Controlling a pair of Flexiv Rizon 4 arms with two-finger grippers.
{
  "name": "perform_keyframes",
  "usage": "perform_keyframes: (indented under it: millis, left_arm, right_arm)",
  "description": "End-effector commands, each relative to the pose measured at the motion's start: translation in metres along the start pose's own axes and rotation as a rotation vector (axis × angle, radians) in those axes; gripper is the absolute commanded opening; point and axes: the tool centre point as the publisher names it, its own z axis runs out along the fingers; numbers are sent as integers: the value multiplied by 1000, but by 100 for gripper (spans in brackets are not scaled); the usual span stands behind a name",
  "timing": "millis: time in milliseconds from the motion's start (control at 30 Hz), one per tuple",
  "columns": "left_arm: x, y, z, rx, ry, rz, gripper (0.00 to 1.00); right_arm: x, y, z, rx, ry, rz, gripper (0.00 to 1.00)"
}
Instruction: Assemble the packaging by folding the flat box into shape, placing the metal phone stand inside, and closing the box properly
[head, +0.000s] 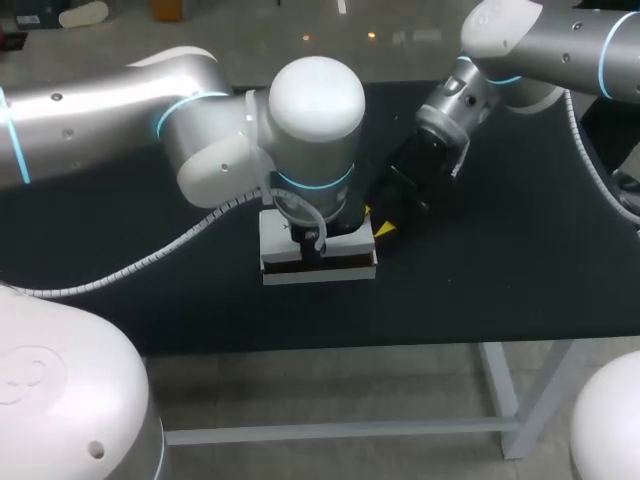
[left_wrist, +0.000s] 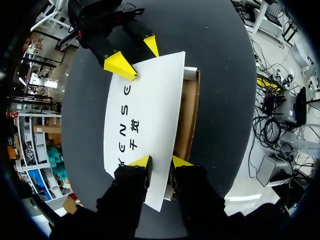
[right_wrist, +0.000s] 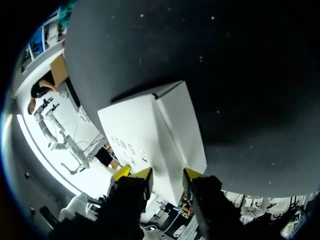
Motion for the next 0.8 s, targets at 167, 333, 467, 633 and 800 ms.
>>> perform_keyframes:
  millis: [167, 333, 467, 633, 800]
  left_arm:
    - [4, -2, 4, -6, -2, 2, 27]
    - [5, -3, 5, -9, -1, 5, 27]
    - [6, -3, 6, -10, 1, 7, 28]
    - [8, -3, 7, -9, 5, 9, 29]
    - [8, -2, 7, -4, 10, 8, 35]
  right_arm:
    - [-3, 1, 1, -4, -7, -2, 42]
    - [-4, 1, 2, -4, -10, -7, 42]
    - [-5, 0, 2, -5, -10, -10, 42]
    - [-5, -1, 3, -5, -10, -12, 41]
    - [-5, -2, 3, -7, -10, -12, 40]
